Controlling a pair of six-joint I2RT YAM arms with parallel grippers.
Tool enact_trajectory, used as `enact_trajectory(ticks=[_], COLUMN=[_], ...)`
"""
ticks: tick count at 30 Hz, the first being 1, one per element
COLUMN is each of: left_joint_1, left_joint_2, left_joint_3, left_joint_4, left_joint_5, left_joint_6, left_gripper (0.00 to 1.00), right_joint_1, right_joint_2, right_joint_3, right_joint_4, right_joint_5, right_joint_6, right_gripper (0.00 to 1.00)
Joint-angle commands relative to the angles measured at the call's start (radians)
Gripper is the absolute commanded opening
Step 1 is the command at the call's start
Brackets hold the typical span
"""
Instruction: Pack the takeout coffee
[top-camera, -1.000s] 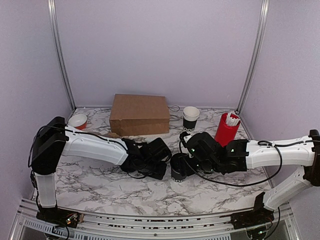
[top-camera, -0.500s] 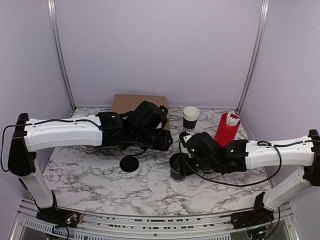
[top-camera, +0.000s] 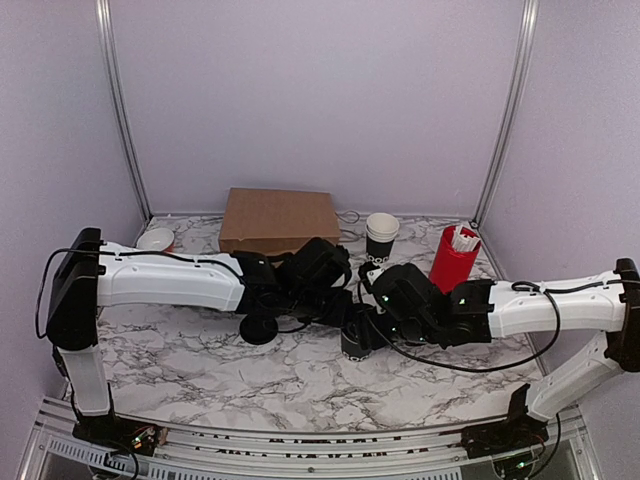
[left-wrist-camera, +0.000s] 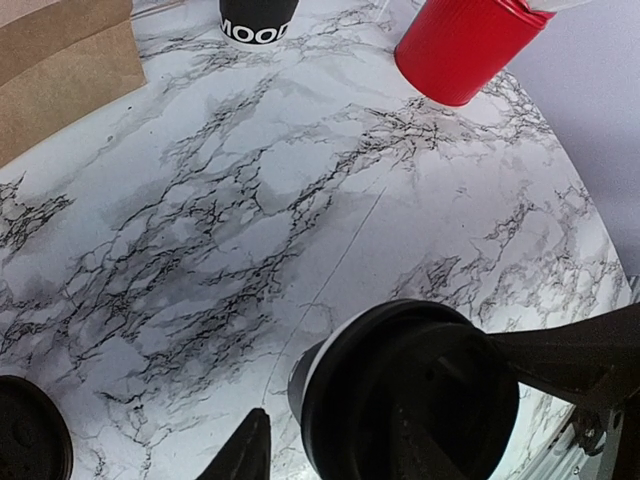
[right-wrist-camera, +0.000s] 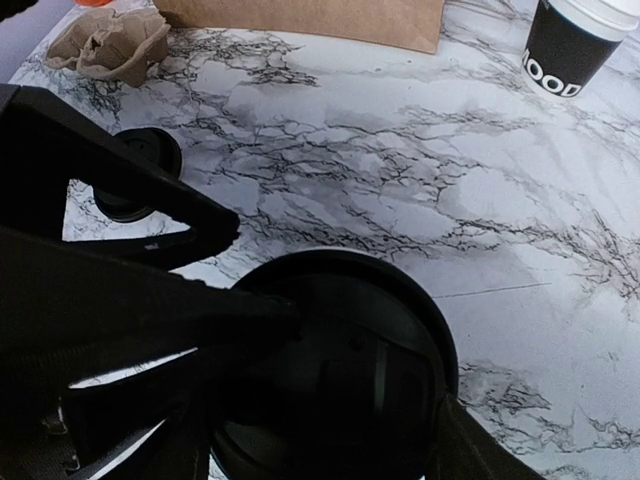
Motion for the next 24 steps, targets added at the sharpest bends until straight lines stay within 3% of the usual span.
enact_trajectory(ticks=[1,12,24], left_joint_1=[-0.006,-0.005,-0.018], left_joint_2=[-0.021,-0.142,0.11], left_joint_3=[-0.02,0.138,0.017], left_joint_4=[-0.106,-0.183,-0.114], left_joint_5=[-0.021,-0.122,0.035], left_joint_6=[0.025,0.07,0.002], left_gripper=[0.41,0.43,0.35], right_joint_1=[0.003,0.003,0.004], right_joint_2=[0.036,0.04,0.04], right_joint_3=[-0.033,-0.034,-0.034], right_joint_4=[-0.058,-0.055,-0.057], right_joint_5=[-0.055,-0.057,-0.061], right_joint_6=[0.004,-0.003,0.0], right_gripper=[0.65,0.65,0.65])
